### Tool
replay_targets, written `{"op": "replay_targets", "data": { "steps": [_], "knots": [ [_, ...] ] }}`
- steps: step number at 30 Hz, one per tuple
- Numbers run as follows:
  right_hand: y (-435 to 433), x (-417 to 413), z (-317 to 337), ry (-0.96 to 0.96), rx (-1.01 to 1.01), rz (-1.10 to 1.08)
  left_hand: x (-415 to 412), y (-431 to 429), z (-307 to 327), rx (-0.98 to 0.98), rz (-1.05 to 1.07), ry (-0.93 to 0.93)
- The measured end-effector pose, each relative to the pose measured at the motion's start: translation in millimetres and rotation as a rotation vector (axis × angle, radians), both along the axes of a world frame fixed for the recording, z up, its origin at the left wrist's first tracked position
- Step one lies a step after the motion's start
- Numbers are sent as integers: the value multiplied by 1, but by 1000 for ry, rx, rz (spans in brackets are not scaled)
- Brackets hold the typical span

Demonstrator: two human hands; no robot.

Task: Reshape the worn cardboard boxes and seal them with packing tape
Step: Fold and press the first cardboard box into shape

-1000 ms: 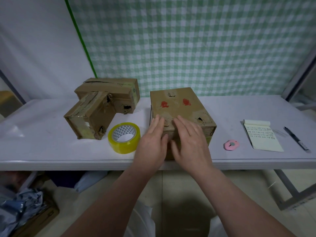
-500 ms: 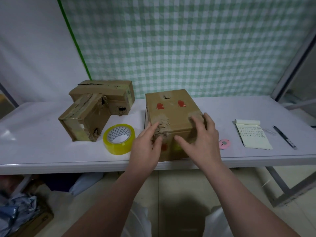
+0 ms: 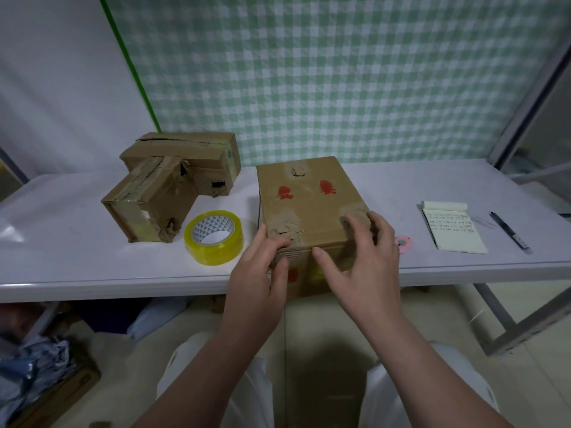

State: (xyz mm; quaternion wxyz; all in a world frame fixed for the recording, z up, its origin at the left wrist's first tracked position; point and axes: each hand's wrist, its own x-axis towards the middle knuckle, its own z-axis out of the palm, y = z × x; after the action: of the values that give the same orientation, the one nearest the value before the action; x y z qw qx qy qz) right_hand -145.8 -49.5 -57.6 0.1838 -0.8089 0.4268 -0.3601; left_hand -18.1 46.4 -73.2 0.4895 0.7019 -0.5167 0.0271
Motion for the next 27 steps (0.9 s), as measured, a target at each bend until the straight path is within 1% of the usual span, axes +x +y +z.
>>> {"op": "replay_targets", "data": {
  "steps": [2,4,6,8,10,17,24,27],
  "knots": [
    [2,1,-3,11,-56,-27,1,0,-1,13,15,-11],
    [3,4,-3,20,-171,-47,1,0,-1,21,25,-29],
    [4,7,-3,8,-245,17,0,0,-1,26,30,-25],
    [4,10,-4,7,-276,113,0,1,-1,30,33,-22],
    [5,13,-6,19,-279,157,1,0,-2,39,37,-25],
    [5,18,-4,80,-285,170,0,-2,2,90,58,20],
    [7,21,2,201,-271,151,-3,-3,8,86,73,-23],
    [6,21,2,175,-219,151,-3,-2,8,93,72,-43]
  ]
}}
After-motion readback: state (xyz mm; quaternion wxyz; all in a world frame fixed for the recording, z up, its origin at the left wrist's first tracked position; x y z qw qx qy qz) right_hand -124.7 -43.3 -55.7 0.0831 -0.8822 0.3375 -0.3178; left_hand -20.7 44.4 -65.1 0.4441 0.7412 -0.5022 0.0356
